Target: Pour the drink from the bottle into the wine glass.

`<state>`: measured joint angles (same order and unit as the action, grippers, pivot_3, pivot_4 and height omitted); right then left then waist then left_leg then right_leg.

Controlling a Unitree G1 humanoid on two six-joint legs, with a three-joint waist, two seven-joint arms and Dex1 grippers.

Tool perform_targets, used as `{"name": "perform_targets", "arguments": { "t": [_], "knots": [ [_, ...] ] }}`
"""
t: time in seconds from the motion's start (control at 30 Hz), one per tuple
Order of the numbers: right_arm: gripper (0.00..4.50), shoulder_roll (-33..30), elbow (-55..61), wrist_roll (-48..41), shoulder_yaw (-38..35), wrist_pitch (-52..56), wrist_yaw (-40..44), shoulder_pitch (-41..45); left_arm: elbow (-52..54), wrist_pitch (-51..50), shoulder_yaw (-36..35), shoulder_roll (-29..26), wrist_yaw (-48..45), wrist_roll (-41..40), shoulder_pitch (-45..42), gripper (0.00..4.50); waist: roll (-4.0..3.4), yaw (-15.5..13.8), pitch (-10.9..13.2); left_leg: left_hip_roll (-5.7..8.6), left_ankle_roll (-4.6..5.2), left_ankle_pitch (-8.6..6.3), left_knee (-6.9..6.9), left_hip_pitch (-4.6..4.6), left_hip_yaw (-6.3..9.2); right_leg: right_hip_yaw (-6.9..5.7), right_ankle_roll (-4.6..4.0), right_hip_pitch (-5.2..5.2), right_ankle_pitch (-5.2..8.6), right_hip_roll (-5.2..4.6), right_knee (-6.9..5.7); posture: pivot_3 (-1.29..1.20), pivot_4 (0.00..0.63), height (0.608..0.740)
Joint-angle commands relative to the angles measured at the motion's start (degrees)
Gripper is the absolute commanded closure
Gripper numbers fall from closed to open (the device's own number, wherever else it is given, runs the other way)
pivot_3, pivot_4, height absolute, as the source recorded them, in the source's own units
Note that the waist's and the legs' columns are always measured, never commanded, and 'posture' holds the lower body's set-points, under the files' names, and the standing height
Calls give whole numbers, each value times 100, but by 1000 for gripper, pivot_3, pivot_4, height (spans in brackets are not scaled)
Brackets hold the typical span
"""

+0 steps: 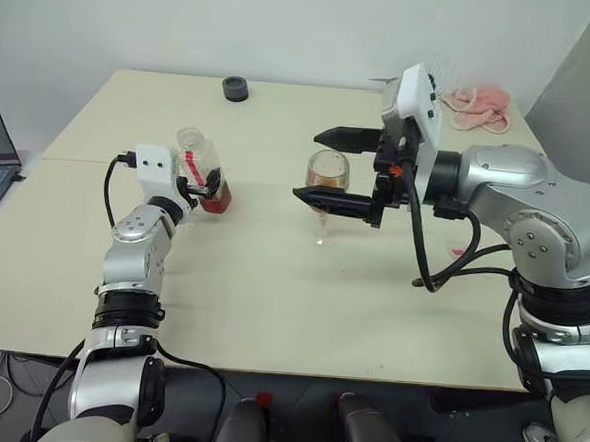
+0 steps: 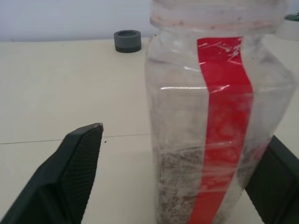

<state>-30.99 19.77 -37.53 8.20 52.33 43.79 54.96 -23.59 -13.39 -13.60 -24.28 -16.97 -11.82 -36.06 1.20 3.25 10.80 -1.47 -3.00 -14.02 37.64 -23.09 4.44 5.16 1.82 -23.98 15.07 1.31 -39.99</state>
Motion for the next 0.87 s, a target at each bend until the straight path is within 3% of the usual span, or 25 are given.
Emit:
{"name": "perform_targets", "arguments": {
  "t": [0.03, 0.17, 0.37, 0.43, 0.53, 0.87],
  "knots": [
    [0, -24, 43, 76, -85, -174, 90, 93, 658, -147, 41, -187, -57, 48, 136, 21, 0, 4, 0, 0, 0, 0, 0, 0, -1, 1, 0, 0, 0, 0, 1, 0, 150, 740],
    [0, -310, 75, 42, -225, -91, 258, -44, 1735, -411, -189, -519, -536, -313, 775, 21, 0, 18, 0, -4, -1, -1, -3, 1, -2, 3, 0, -2, 0, 1, 0, 0, 150, 740],
    [0, -945, -181, -166, -894, -337, 809, -584, 2961, -987, -951, -1420, -2202, -1803, 1719, 21, 0, 4, 0, -7, -1, -1, -9, 3, -3, 1, 0, -2, 2, 3, 6, 0, 150, 740],
    [0, -1166, -556, -220, -1309, -600, 1108, -818, 3243, -1469, -1104, -1839, -2885, -2507, 1748, 21, 2, -11, 2, -7, -1, -1, -9, 2, -6, 2, 3, -1, 4, 5, 11, 0, 150, 740],
    [0, -1417, -1072, -38, -1574, -1207, 1517, -1133, 3331, -1901, -961, -2352, -3488, -2935, 1515, 21, 1, -45, 3, -6, 0, -1, -9, 5, -7, -1, 27, 13, 19, 5, 36, 0, 150, 740],
    [0, -1480, -1189, -29, -1569, -1519, 1826, -1373, 2734, -1894, -264, -2638, -4210, -2736, 716, 21, -1, 50, 4, -19, 1, -1, -50, 31, -27, 27, 28, 25, 18, 23, 64, 0, 150, 740]
  ]
}}
